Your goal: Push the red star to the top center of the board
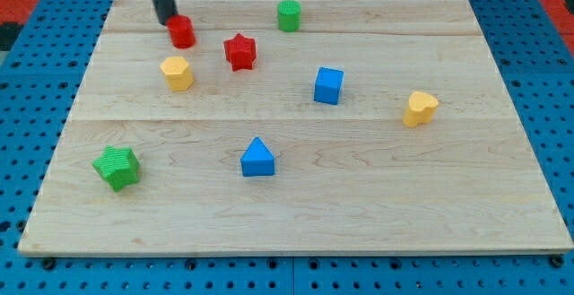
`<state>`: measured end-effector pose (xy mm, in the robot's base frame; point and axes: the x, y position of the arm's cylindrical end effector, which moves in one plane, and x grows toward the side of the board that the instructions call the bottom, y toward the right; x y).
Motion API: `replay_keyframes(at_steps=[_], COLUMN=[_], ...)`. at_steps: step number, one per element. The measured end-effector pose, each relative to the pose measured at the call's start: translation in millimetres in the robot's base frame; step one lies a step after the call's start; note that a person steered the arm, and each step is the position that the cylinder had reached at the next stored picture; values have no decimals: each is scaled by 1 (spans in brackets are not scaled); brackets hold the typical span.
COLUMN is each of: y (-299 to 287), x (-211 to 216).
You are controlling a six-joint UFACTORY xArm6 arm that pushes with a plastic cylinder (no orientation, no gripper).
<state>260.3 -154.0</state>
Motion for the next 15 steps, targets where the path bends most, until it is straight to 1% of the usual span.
replay_keyframes(at_steps=[1, 2, 3, 4, 5, 6, 7, 9, 10, 12, 13, 14, 15], y=[36, 90, 166, 180, 168, 201, 197, 56, 38, 42, 54, 90, 48], x=[26, 29, 27, -2, -7, -10, -34, -8, -8, -16, -21, -26, -50])
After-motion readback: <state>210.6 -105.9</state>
